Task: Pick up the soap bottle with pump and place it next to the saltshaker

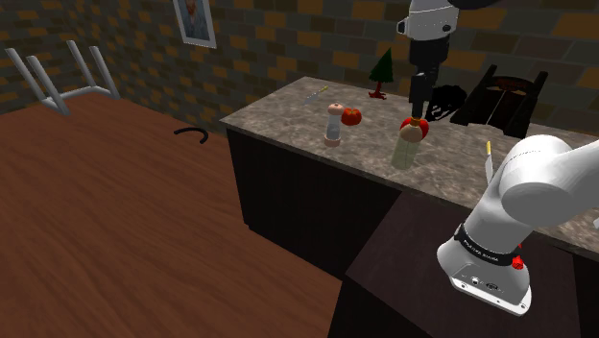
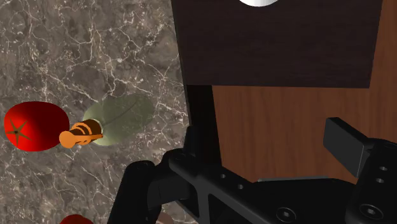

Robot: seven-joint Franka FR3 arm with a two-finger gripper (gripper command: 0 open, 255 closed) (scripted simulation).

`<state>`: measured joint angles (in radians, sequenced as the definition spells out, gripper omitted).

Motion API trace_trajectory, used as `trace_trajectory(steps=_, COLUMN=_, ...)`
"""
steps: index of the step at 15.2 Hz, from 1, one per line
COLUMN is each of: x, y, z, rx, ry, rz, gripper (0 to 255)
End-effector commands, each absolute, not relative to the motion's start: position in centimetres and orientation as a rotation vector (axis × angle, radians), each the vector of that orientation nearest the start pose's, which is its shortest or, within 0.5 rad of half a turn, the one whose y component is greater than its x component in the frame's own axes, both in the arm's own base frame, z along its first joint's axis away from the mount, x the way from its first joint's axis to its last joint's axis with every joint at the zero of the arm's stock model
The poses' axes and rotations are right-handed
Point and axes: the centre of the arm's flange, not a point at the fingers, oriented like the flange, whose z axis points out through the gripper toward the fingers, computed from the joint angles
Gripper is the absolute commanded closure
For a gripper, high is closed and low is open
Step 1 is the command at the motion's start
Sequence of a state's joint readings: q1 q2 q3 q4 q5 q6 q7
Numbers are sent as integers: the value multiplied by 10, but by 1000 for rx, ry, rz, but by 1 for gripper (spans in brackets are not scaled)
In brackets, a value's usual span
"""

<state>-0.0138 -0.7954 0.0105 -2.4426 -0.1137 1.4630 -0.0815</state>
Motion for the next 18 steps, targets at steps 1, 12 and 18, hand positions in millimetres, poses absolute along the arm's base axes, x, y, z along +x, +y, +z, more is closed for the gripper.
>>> trace_trajectory(steps=1, x=288, y=-13, z=546, rx=-3238, ry=-118, rz=308, gripper=0)
trace_trajectory(steps=12, x=294, y=-150, z=499, rx=-3237, ry=-192, rz=113, gripper=0)
trace_trajectory(steps=18, x=302, y=-224, z=474, rx=-3231, ry=-232, rz=8, gripper=0)
